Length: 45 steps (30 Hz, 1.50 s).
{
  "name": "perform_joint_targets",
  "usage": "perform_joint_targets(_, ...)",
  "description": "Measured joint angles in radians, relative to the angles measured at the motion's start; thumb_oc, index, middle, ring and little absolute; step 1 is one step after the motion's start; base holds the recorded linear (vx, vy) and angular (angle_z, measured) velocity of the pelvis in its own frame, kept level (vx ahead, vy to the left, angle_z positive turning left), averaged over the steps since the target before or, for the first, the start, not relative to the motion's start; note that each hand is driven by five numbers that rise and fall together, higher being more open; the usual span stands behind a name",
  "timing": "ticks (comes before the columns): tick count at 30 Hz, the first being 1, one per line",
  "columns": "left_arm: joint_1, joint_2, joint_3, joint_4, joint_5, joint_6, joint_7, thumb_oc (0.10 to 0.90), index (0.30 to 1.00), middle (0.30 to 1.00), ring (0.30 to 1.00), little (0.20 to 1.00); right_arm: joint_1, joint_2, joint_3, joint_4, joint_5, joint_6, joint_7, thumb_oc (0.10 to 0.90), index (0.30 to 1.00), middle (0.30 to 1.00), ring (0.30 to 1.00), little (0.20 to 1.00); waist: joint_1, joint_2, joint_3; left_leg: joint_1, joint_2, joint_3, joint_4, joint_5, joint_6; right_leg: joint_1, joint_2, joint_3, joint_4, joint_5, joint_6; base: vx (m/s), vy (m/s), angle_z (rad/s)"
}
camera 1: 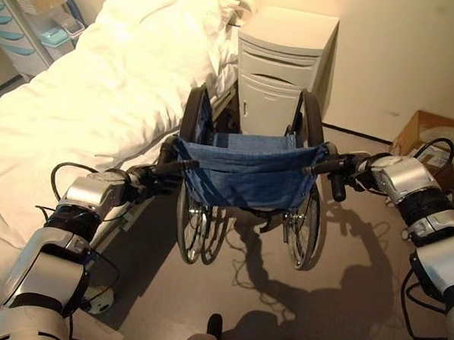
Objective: Push the wheelchair next to the bed
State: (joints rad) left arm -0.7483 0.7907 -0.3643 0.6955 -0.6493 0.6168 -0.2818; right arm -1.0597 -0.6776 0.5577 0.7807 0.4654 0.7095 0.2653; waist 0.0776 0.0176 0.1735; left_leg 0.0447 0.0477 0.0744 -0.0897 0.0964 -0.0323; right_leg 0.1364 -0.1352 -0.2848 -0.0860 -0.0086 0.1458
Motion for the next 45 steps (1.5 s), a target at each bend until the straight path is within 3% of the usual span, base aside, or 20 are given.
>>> perform_joint_targets(5,0.053,0.004,0.071,0.029,-0.215,-0.020,0.001,0.800,0.900,0.900,0.900,0.900,0.019,-0.027,-0.028,-0.005,0.108,-0.007,-0.004,0.800,0.900,0.900,0.900,0.900,-0.004,-0.006,0.004,0.000,-0.001,0.008,0.000,-0.003,0.003,-0.004,-0.002,0.005,0.000,0.000,0.000,0.00,-0.001,-0.02)
perform_joint_targets(8,0.135,0.004,0.187,0.019,-0.345,-0.045,-0.018,0.800,0.900,0.900,0.900,0.900,0.093,-0.057,-0.115,-0.047,0.225,-0.025,0.003,0.800,0.900,0.900,0.900,0.900,-0.006,-0.025,0.015,0.000,-0.001,0.011,0.000,-0.006,0.002,-0.006,-0.002,0.008,0.000,0.000,0.000,0.02,0.006,-0.02)
perform_joint_targets(12,0.206,0.016,0.270,0.100,-0.436,-0.071,-0.056,0.800,0.900,0.900,0.900,0.900,0.152,-0.082,-0.170,-0.048,0.326,-0.075,0.037,0.800,0.900,0.900,0.900,0.900,-0.007,-0.040,0.025,0.000,-0.004,0.018,0.000,-0.010,0.005,-0.011,-0.005,0.019,0.000,0.000,0.000,0.01,-0.006,-0.06)
perform_joint_targets(17,0.252,0.014,0.312,0.109,-0.544,-0.088,-0.100,0.800,0.900,0.900,0.900,0.900,0.214,-0.087,-0.255,-0.034,0.329,-0.117,0.110,0.800,0.900,0.900,0.900,0.900,-0.005,-0.053,0.032,0.000,-0.006,0.024,0.000,-0.012,0.006,-0.016,-0.007,0.036,0.001,0.000,0.000,0.00,-0.012,-0.03)
perform_joint_targets(22,0.328,0.014,0.361,0.169,-0.563,-0.104,-0.117,0.800,0.900,0.900,0.900,0.900,0.243,-0.143,-0.323,0.022,0.333,-0.149,0.172,0.800,0.900,0.900,0.900,0.900,-0.004,-0.060,0.035,0.000,-0.010,0.035,0.000,-0.015,0.010,-0.019,-0.012,0.043,0.001,0.003,0.005,-0.01,-0.034,-0.04)
perform_joint_targets(27,0.421,0.006,0.431,0.188,-0.585,-0.122,-0.159,0.800,0.900,0.900,0.900,0.900,0.305,-0.222,-0.439,0.090,0.366,-0.157,0.197,0.800,0.900,0.900,0.900,0.900,-0.004,-0.103,0.050,0.004,-0.012,0.044,0.000,-0.017,0.012,-0.020,-0.015,0.053,0.001,0.007,0.010,0.00,-0.014,-0.04)
perform_joint_targets(31,0.492,-0.030,0.468,0.188,-0.583,-0.152,-0.173,0.800,0.900,0.900,0.900,0.900,0.420,-0.261,-0.517,0.120,0.430,-0.157,0.187,0.800,0.900,0.900,0.900,0.900,-0.012,-0.115,0.052,0.008,-0.014,0.050,0.000,-0.019,0.015,-0.020,-0.017,0.057,0.001,0.007,0.011,0.00,-0.024,-0.06)
perform_joint_targets(38,0.580,-0.149,0.509,0.189,-0.582,-0.157,-0.221,0.800,0.900,0.900,0.900,0.900,0.580,-0.249,-0.674,0.118,0.651,-0.131,0.172,0.800,0.900,0.900,0.900,0.900,-0.048,-0.114,0.051,0.014,-0.013,0.060,-0.001,-0.021,0.014,-0.019,-0.017,0.063,0.001,0.009,0.011,-0.01,-0.025,-0.03)
perform_joint_targets(45,0.615,-0.250,0.509,0.227,-0.497,-0.182,-0.241,0.800,0.900,0.900,0.900,0.900,0.689,-0.187,-0.717,0.155,0.563,-0.110,0.209,0.800,0.900,0.900,0.900,0.900,-0.057,-0.114,0.051,0.024,-0.010,0.075,0.000,-0.026,0.014,-0.021,-0.016,0.083,0.002,0.011,0.011,-0.03,-0.037,-0.08)
